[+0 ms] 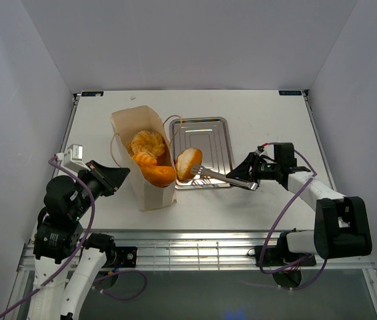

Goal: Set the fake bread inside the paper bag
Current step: Pick up the fake bread from the plate.

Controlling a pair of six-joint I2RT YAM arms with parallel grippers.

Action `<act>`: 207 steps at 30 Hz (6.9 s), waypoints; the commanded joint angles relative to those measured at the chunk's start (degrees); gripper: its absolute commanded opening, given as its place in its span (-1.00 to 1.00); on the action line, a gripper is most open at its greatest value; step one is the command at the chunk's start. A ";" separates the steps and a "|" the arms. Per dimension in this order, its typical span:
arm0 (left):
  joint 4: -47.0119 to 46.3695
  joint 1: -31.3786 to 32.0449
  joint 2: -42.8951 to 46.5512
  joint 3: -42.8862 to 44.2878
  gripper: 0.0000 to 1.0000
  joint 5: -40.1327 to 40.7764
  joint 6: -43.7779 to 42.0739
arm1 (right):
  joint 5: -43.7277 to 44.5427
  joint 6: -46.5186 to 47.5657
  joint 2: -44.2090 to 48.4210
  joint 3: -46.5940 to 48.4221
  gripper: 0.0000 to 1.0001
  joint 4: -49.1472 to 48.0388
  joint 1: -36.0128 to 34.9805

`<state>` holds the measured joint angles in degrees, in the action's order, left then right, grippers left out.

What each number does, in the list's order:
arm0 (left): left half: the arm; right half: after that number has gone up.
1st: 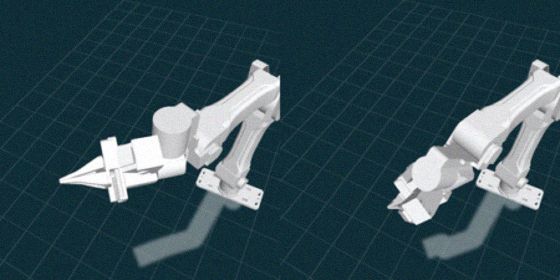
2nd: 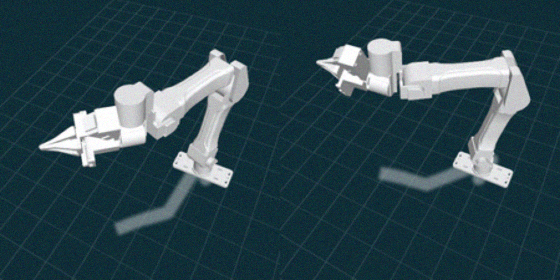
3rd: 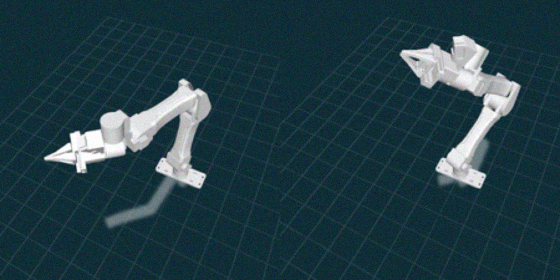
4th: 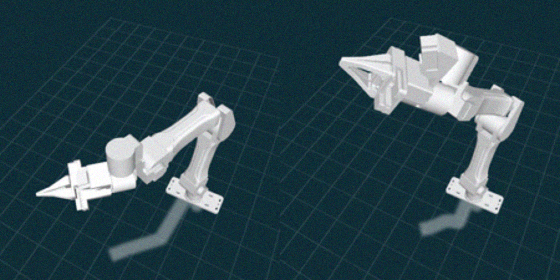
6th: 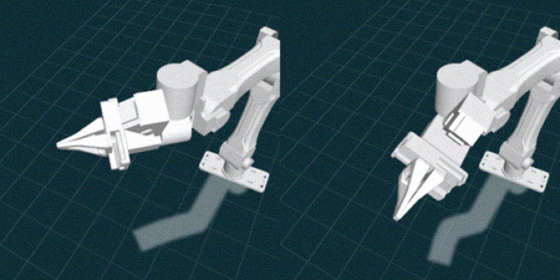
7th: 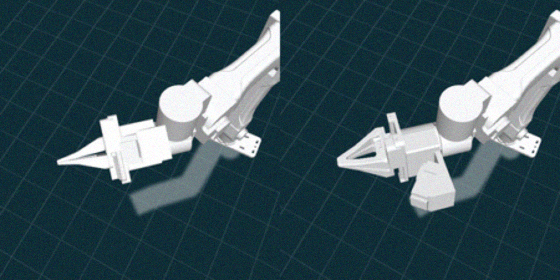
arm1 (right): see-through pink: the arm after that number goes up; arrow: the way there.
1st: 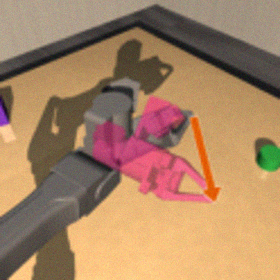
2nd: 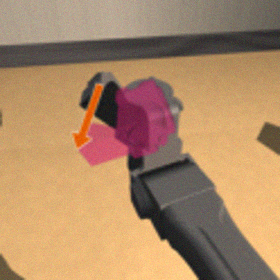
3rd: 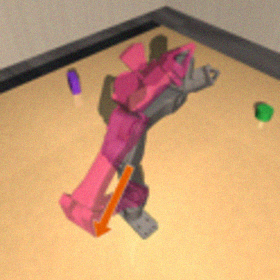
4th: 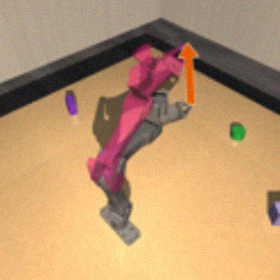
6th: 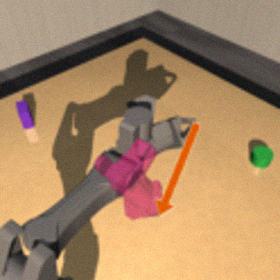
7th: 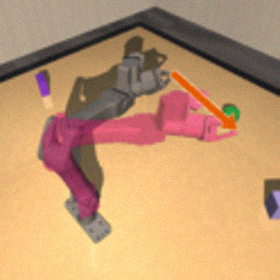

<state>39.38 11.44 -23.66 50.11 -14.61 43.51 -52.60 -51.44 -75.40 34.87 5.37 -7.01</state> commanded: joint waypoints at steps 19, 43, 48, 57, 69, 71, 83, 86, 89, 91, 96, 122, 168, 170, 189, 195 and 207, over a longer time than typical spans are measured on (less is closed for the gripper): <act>0.97 0.16 0.02 0.25 -1.00 -0.15 -0.26 | -4.61 -5.95 -2.82 -2.97 0.08 -15.29 0.24; 1.14 0.16 -0.07 0.96 -1.00 -0.07 -0.44 | -5.15 -13.24 -5.46 -7.36 0.12 -28.56 0.24; 1.23 0.16 -0.07 1.13 -1.00 0.02 -0.53 | -5.85 -17.28 -6.69 -10.34 0.12 -35.24 0.24; 1.58 0.16 -0.07 1.31 -1.00 0.29 -0.70 | -5.41 -20.10 -6.87 -11.23 0.12 -39.91 0.24; 2.02 0.25 0.37 1.13 -1.00 0.55 -0.70 | -5.06 -22.13 -8.10 -13.25 0.13 -45.01 0.24; 2.02 0.16 0.54 1.13 -1.00 0.55 -0.70 | -4.79 -20.90 -8.01 -12.73 0.13 -43.34 0.24; 2.20 0.25 0.54 0.96 -1.00 0.46 -0.53 | -1.63 -14.30 -8.19 -9.91 0.13 -34.55 -0.46; 2.20 0.25 0.63 1.13 -1.00 0.55 -0.70 | -1.72 -14.91 -8.54 -9.56 0.10 -34.20 -0.99; 2.28 0.25 0.63 1.22 -1.00 0.64 -0.70 | -1.37 -14.66 -8.28 -8.60 0.03 -32.45 -1.61; 2.37 0.25 0.63 1.22 -1.00 0.64 -0.70 | -1.02 -14.13 -8.01 -7.98 -0.02 -30.51 -2.05; 2.29 0.25 0.90 1.05 -1.00 0.72 -0.79 | 0.30 -14.21 -6.52 -7.19 -0.35 -28.31 -2.49; 2.90 0.25 0.72 1.40 -1.00 1.16 -1.14 | -1.54 -29.60 -1.95 -14.30 -0.85 -49.67 -1.17; 1.41 0.25 1.95 -1.15 -1.00 -1.03 -0.88 | 47.06 19.10 10.36 -14.04 -0.20 -11.87 -20.93; 1.58 0.25 2.13 -1.06 -1.00 -1.12 -1.05 | 49.94 19.27 9.92 -13.95 -0.17 -11.43 -22.17; 2.37 0.25 3.53 -1.77 -1.00 -2.18 -1.93 | 85.80 19.28 5.17 -16.94 0.22 -15.20 -45.71; 2.55 0.34 4.15 -3.00 -1.00 -2.88 -1.58 | 99.09 12.61 2.28 -17.74 0.25 -15.93 -54.07; 3.43 0.34 5.99 -3.70 -1.00 -2.26 -1.41 | 109.20 4.60 -13.62 -20.98 0.13 -26.08 -65.41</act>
<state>40.77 11.49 -18.52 47.11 -15.90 42.46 58.22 -41.23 -82.72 17.74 -21.63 -70.17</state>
